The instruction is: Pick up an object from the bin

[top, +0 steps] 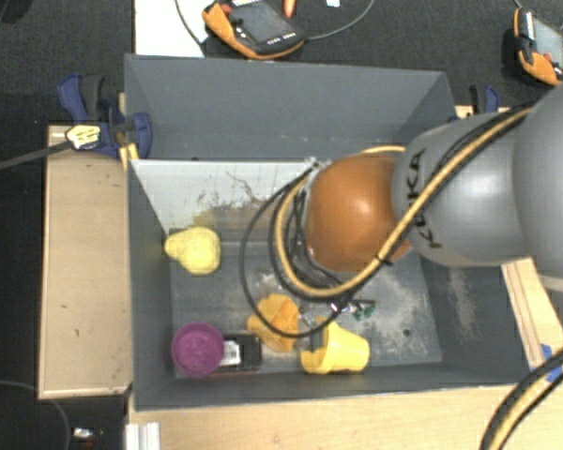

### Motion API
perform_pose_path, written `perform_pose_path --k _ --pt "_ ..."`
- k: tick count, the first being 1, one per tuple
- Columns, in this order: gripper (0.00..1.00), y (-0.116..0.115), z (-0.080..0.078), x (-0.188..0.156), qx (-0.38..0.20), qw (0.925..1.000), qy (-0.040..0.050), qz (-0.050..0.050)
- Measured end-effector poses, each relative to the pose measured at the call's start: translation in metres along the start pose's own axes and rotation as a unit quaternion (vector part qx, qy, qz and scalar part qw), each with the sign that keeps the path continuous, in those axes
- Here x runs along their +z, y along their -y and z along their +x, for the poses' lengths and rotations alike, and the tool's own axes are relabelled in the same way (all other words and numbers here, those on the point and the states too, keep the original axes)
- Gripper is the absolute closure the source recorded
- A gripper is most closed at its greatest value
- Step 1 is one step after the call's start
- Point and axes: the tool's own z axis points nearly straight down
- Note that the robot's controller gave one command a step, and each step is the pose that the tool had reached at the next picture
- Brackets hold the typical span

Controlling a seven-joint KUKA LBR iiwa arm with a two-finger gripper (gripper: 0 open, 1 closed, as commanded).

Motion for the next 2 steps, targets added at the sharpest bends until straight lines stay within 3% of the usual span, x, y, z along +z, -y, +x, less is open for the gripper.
perform_pose_path --k 1,2 --pt "0.00 -0.005 0.037 0.029 0.079 0.9968 0.0115 0.002" --pt "1.00 -0.013 0.026 0.030 -0.181 0.9835 0.0026 0.001"
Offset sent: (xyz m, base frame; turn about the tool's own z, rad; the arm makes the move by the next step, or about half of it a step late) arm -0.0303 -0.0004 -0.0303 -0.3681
